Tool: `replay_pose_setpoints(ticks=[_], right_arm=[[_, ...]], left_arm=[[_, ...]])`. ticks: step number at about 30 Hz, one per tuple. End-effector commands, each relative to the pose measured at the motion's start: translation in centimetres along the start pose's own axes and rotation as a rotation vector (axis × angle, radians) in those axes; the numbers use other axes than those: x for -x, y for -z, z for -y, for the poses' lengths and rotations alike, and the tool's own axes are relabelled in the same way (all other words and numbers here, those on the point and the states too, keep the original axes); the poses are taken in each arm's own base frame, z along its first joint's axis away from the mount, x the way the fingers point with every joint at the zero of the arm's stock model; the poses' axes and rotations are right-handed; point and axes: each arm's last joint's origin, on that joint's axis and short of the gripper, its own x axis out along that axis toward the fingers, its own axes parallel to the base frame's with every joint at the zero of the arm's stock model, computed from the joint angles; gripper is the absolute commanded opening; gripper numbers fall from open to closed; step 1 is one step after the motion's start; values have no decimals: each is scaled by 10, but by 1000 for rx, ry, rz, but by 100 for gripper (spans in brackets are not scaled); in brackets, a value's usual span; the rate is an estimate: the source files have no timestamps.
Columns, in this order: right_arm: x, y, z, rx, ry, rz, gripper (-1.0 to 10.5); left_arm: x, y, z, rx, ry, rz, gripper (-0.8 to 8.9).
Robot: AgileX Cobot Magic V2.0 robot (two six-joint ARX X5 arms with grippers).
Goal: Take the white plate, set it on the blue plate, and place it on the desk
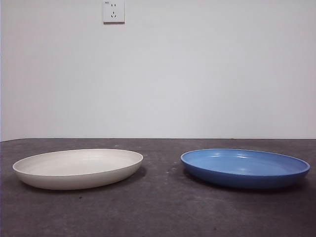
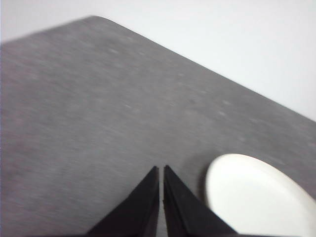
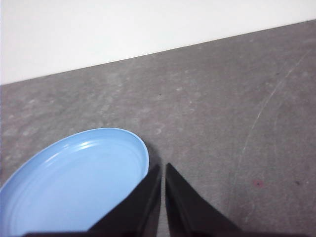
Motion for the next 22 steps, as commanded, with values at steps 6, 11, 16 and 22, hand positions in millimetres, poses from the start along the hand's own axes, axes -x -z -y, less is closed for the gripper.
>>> replay_pose_setpoints(ticks=[6, 11, 16, 22], right_arm=[[11, -29, -10, -68, -23, 73, 8], [23, -57, -20, -55, -22, 94, 8], [31, -84, -29, -16, -11, 57, 8], [35, -119, -41, 44, -36, -68, 8]], left_arm=[[5, -4, 5, 112, 59, -80, 14], [17, -25, 15, 100, 71, -69, 14], [29, -52, 28, 47, 103, -77, 14], [33, -84, 45, -54, 161, -182, 14]])
